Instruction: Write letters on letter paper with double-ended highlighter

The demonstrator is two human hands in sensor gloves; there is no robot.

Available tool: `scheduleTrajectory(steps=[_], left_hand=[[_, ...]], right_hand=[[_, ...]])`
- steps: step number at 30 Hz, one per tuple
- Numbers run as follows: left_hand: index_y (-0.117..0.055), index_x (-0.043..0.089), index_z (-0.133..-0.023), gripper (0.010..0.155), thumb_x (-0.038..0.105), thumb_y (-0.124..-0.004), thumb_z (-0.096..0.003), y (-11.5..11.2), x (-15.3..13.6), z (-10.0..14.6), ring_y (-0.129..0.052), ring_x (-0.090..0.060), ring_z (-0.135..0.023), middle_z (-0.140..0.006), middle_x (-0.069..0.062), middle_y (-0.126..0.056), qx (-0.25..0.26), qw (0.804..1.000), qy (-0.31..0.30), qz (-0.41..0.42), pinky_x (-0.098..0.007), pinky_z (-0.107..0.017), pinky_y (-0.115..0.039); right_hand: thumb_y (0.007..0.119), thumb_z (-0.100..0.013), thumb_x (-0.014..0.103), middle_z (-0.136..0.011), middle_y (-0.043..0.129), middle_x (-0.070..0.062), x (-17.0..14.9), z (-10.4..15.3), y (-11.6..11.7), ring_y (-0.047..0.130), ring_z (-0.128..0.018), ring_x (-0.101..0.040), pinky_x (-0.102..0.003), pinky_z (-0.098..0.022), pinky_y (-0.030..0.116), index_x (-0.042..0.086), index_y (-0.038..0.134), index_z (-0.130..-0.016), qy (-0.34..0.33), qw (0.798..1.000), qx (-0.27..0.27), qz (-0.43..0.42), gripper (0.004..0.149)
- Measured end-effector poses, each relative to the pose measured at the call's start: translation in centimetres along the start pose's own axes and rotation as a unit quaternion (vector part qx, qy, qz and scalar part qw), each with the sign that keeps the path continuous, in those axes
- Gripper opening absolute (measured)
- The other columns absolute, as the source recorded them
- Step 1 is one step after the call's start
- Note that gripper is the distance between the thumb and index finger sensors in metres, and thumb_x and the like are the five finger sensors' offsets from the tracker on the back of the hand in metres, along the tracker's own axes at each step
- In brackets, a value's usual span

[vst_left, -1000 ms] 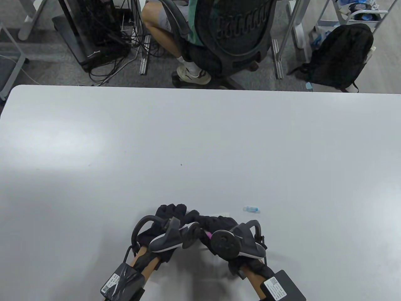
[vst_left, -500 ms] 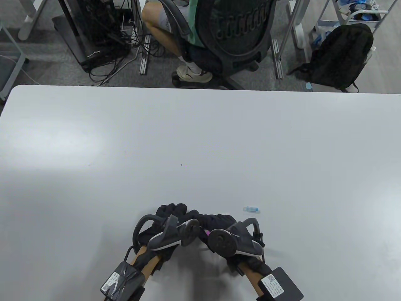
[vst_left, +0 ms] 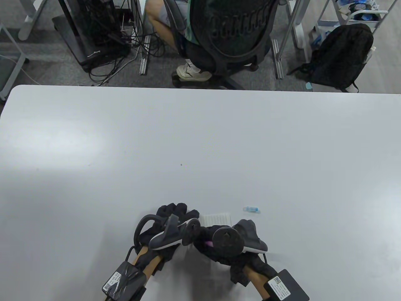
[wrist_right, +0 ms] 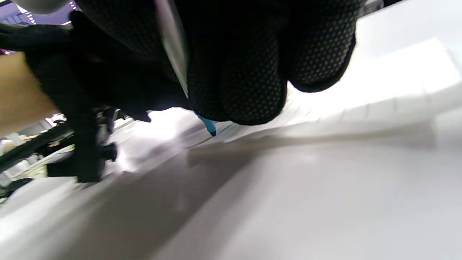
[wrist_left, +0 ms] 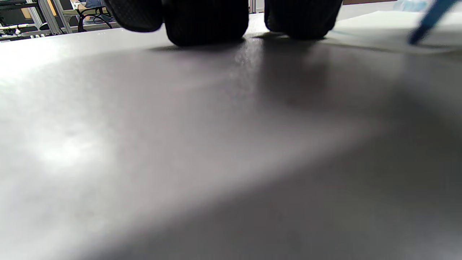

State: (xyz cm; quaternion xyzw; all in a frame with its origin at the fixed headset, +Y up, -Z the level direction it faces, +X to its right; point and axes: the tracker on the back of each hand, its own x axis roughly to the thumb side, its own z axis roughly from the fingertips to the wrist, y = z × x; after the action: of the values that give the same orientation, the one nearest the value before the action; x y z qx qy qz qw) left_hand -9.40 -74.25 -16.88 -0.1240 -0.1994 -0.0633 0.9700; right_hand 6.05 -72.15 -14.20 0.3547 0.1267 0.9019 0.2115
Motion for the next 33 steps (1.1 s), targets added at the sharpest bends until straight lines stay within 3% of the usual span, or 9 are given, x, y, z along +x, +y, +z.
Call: scheduleTrajectory(steps=[7,16,22,29,33], left_hand=[[-0.056,0.04,-0.106,0.047,0.042,-0.067,-0.0605,0.0,-0.1,0.0,-0.071,-0.025,-0.095,-0.111,-0.006,-0.061,-0.001,1.0,-0.001,0.002,-0.056,-0.08,-0.061],[-0.056,0.04,-0.107,0.048,0.042,-0.067,-0.0604,0.0,-0.1,0.0,-0.071,-0.025,-0.095,-0.111,-0.006,-0.06,-0.002,1.0,-0.002,0.003,-0.056,-0.08,-0.061],[-0.056,0.04,-0.107,0.047,0.042,-0.067,-0.0606,0.1,-0.1,0.0,-0.071,-0.025,-0.095,-0.111,-0.006,-0.06,-0.002,1.0,-0.002,0.003,-0.056,-0.08,-0.061],[-0.055,0.039,-0.107,0.047,0.042,-0.067,-0.0609,0.1,0.0,0.1,-0.07,-0.026,-0.095,-0.111,-0.007,-0.06,-0.003,1.0,-0.002,0.0,-0.056,-0.08,-0.061],[-0.055,0.039,-0.107,0.047,0.042,-0.066,-0.061,0.1,0.1,0.1,-0.07,-0.026,-0.095,-0.112,-0.007,-0.06,-0.003,1.0,-0.002,-0.003,-0.056,-0.08,-0.061]], right_hand=[[0.063,-0.055,0.044,-0.076,0.096,-0.016,-0.7,0.1,-0.6,0.099,-0.06,-0.029,-0.055,-0.056,0.08,0.017,0.075,-0.093,0.02,0.996,-0.078,0.047,0.047],[0.063,-0.056,0.044,-0.08,0.093,-0.016,-1.2,-0.9,-0.1,0.098,-0.063,-0.03,-0.055,-0.056,0.079,0.016,0.072,-0.096,0.042,0.989,-0.093,0.106,0.049],[0.064,-0.056,0.043,-0.076,0.095,-0.018,-1.2,-0.7,-0.5,0.099,-0.06,-0.03,-0.056,-0.055,0.08,0.015,0.075,-0.093,0.042,0.992,-0.082,0.084,0.048],[0.065,-0.056,0.041,-0.069,0.099,-0.019,-0.6,1.2,-0.8,0.101,-0.053,-0.03,-0.057,-0.052,0.081,0.013,0.081,-0.089,0.017,0.999,-0.015,0.034,0.046],[0.065,-0.056,0.041,-0.069,0.099,-0.018,-0.2,1.7,-0.8,0.101,-0.054,-0.03,-0.056,-0.052,0.081,0.013,0.081,-0.089,0.012,0.999,-0.013,0.049,0.046]])
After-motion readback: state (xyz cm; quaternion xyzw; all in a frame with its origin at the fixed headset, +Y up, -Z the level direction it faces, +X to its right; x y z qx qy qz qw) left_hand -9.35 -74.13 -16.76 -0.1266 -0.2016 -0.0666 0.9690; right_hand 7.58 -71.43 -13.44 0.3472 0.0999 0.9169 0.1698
